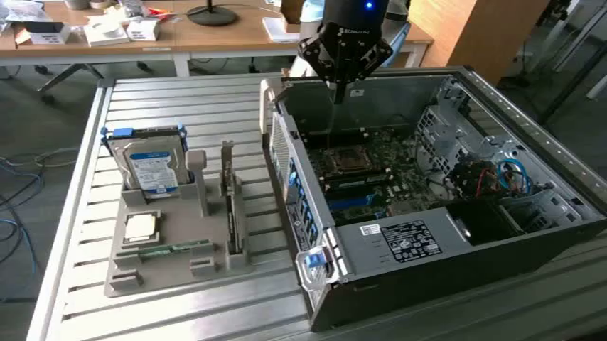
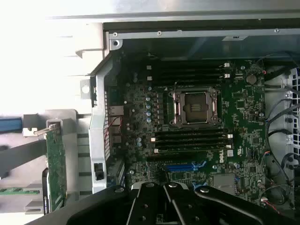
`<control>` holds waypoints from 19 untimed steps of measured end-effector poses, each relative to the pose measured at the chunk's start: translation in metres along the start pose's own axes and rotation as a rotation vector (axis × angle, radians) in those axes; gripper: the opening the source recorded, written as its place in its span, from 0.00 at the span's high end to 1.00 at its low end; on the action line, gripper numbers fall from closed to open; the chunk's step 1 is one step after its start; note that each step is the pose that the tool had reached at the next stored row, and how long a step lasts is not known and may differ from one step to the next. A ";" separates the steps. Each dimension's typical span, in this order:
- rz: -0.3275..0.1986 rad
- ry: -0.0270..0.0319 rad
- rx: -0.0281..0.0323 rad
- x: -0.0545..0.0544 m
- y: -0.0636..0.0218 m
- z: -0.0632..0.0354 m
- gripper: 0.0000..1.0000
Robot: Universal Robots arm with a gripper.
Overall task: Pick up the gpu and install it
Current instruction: 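Reach for the gpu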
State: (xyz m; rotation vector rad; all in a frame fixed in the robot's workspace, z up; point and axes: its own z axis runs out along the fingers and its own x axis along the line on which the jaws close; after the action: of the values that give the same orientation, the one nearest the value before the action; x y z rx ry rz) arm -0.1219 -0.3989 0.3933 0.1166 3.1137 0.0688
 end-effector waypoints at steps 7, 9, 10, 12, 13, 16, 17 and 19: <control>0.000 -0.0001 -0.0001 0.001 0.0000 0.0000 0.89; 0.000 -0.0001 -0.0001 0.001 -0.0001 0.0000 0.89; 0.000 -0.0001 -0.0001 0.002 -0.0001 0.0000 0.89; 0.000 0.0000 0.0000 0.003 -0.0002 -0.0001 0.89; 0.000 0.0000 0.0000 0.004 -0.0003 -0.0001 0.89; 0.000 0.0000 0.0000 0.007 -0.0005 -0.0001 0.89; 0.000 0.0000 0.0000 0.009 -0.0006 -0.0001 0.89; 0.000 0.0000 0.0000 0.013 -0.0007 -0.0001 0.89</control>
State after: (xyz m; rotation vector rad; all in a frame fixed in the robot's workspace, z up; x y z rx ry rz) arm -0.1353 -0.3986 0.3930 0.1165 3.1137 0.0688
